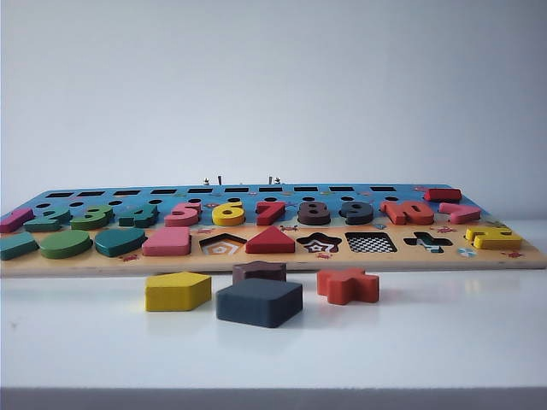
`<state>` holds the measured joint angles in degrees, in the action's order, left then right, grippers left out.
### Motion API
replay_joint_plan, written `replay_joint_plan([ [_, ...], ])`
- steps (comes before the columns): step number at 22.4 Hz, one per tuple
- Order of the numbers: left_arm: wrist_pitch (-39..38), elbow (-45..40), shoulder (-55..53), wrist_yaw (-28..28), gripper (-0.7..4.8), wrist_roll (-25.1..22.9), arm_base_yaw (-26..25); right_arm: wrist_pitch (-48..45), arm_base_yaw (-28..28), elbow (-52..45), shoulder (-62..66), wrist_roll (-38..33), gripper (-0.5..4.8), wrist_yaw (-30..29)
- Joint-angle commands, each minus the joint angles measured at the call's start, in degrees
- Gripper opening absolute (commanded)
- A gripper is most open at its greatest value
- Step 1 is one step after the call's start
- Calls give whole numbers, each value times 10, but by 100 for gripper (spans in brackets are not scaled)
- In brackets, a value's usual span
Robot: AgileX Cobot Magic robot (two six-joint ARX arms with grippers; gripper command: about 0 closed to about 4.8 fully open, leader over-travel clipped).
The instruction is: Insert the cube into the slot.
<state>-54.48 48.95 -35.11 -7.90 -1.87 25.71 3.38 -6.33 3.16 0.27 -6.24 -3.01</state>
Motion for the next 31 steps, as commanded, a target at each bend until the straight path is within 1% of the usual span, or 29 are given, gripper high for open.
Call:
replay_joint_plan([
  [1, -43, 40, -30, -54, 17, 0, 0, -9, -19, 26, 5, -2, -3, 0],
  [3, -57, 57, -43, -71, 17, 0, 0, -6, -31, 39, 15, -3, -3, 0],
  [5, -79, 89, -70, -100, 17, 0, 0, 8, -63, 73, 55, -17, -3, 2],
  [9, -83, 111, -92, -102, 17, 0, -1, 37, -106, 123, 128, -23, -3, 3],
  [14, -82, 122, -108, -123, 17, 11, -1, 79, -161, 198, 236, -23, -3, 2],
  [21, -80, 123, -122, -166, 17, 10, -1, 157, -240, 317, 376, -9, 0, -1],
  [23, -78, 123, -126, -178, 17, 10, -1, 185, -265, 352, 411, 16, 9, -19],
  [25, -70, 123, -128, -185, 17, 10, -1, 214, -289, 387, 445, 50, 44, -47],
  [27, -61, 123, -129, -185, 17, 10, -1, 243, -314, 421, 478, 84, 103, -73],
  [28, -51, 123, -129, -185, 17, 10, -1, 268, -335, 450, 506, 116, 167, -95],
  [30, -47, 123, -129, -185, 17, 10, -1, 289, -352, 473, 528, 138, 241, -110],
  [31, -44, 123, -129, -185, 17, 10, -1, 307, -367, 491, 549, 158, 322, -122],
])
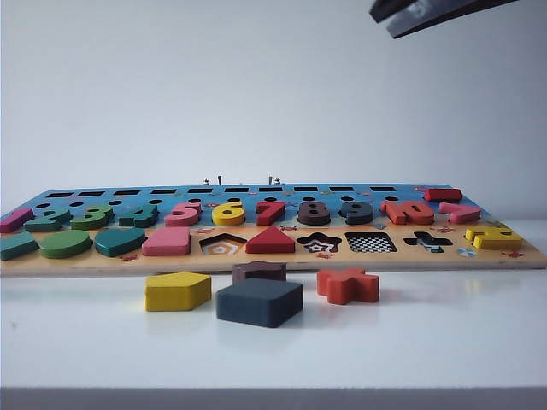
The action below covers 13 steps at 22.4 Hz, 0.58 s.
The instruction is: Insert the cube into the slot.
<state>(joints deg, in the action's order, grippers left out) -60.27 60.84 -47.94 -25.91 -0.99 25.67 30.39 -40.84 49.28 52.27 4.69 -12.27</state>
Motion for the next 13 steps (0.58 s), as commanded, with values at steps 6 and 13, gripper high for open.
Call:
replay_joint_plan([
  [6, 14, 4, 0, -5, 17, 2, -1, 82, -42, 47, 82, 61, 432, -46],
  [13, 15, 4, 0, -5, 17, 2, -1, 105, -78, 47, 133, 72, 412, -41],
])
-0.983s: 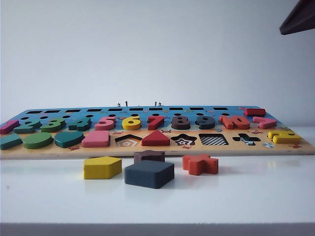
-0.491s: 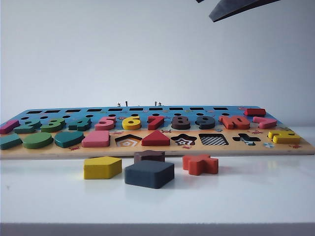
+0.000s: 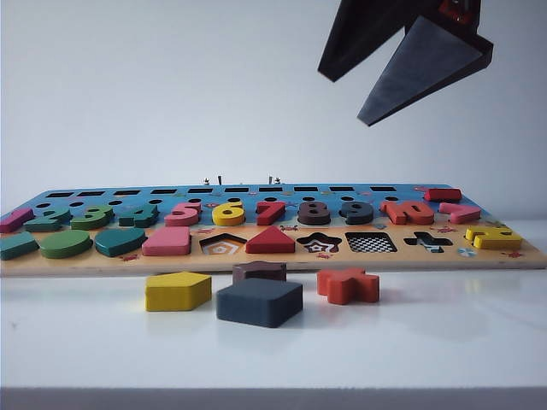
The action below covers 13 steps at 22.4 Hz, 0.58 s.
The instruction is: Insert the cube into the slot.
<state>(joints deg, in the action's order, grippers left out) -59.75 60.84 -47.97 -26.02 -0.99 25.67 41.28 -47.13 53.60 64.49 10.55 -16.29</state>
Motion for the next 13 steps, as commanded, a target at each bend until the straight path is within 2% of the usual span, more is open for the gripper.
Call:
replay_joint_plan([
  [1, 9, 4, 0, -3, 17, 1, -1, -5, -24, 3, 18, 19, 408, 0],
  [3, 9, 4, 0, -3, 17, 2, -1, -9, -42, 3, 33, 22, 403, 1],
  [7, 10, 4, 0, -3, 17, 1, -1, -33, -83, 3, 76, 19, 381, 59],
  [10, 12, 4, 0, -3, 17, 1, -1, -64, -106, 3, 101, -23, 371, 91],
  [13, 12, 4, 0, -3, 17, 1, -1, -78, -115, 3, 111, -56, 362, 93],
])
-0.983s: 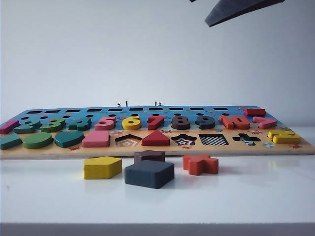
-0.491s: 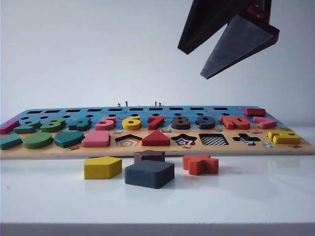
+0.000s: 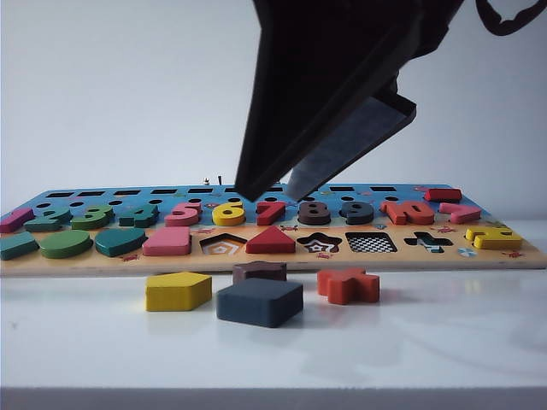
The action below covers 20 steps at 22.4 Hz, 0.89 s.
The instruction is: Insert the cube into the slot.
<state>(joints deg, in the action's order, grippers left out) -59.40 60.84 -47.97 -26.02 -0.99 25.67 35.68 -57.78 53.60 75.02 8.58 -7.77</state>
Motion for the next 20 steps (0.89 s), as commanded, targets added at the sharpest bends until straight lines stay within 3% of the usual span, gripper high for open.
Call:
replay_joint_plan([
  [1, 8, 4, 0, -3, 17, 1, -1, -24, -16, 3, 9, -51, 349, 21],
  [6, 8, 4, 0, -3, 17, 1, -1, -29, -41, 3, 23, -104, 332, 50],
  [20, 8, 4, 0, -3, 17, 1, -1, -28, -51, 2, 71, -94, 321, 55],
])
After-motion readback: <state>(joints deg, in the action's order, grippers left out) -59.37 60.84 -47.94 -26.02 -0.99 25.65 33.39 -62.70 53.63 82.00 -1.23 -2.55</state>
